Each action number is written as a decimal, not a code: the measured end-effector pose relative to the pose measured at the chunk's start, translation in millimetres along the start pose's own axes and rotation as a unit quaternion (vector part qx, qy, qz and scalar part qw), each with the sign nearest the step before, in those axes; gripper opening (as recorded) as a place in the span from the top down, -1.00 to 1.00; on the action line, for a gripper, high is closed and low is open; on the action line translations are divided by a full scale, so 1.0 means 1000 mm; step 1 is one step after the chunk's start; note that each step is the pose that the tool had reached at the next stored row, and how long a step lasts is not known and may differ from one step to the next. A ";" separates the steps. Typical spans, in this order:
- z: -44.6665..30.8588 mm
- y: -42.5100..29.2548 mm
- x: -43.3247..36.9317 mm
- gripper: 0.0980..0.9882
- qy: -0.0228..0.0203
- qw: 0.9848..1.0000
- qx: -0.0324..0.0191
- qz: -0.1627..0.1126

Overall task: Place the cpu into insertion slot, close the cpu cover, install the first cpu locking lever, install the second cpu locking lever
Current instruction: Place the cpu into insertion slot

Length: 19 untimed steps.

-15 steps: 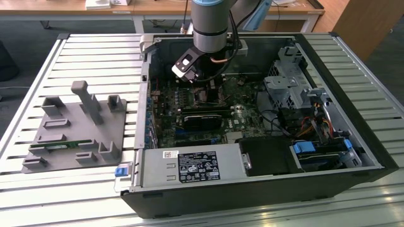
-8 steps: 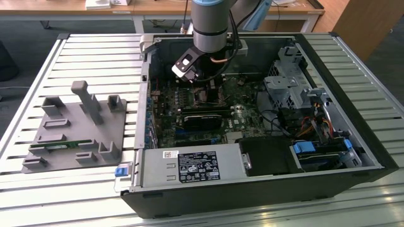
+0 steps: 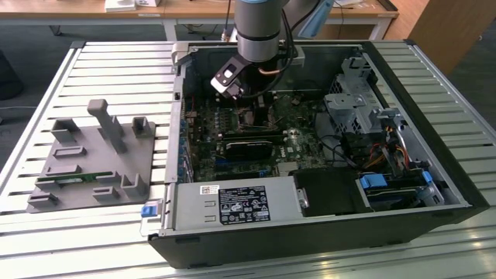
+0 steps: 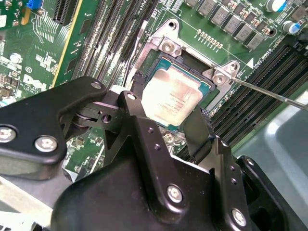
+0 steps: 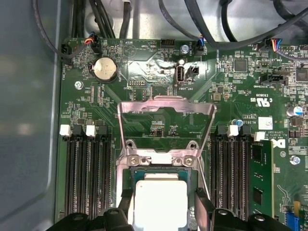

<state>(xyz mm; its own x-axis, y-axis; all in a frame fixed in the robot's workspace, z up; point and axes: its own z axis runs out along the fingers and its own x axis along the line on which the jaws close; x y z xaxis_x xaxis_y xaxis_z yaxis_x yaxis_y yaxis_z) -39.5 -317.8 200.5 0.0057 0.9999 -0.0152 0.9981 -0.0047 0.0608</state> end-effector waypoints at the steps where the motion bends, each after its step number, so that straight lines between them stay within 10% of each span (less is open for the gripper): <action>1: -0.0008 0.0000 0.0000 -0.15 0.000 1.000 0.000 0.000; 10: -0.0060 0.0005 -0.0001 -0.11 0.000 1.000 0.000 0.000; 19: -0.0084 0.0008 -0.0001 0.82 0.000 1.000 0.000 0.001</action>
<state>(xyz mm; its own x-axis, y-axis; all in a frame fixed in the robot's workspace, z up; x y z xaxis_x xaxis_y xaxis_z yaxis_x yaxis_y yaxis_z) -39.2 -317.8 209.0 0.0078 0.9999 -0.0152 0.9982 -0.0069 0.0603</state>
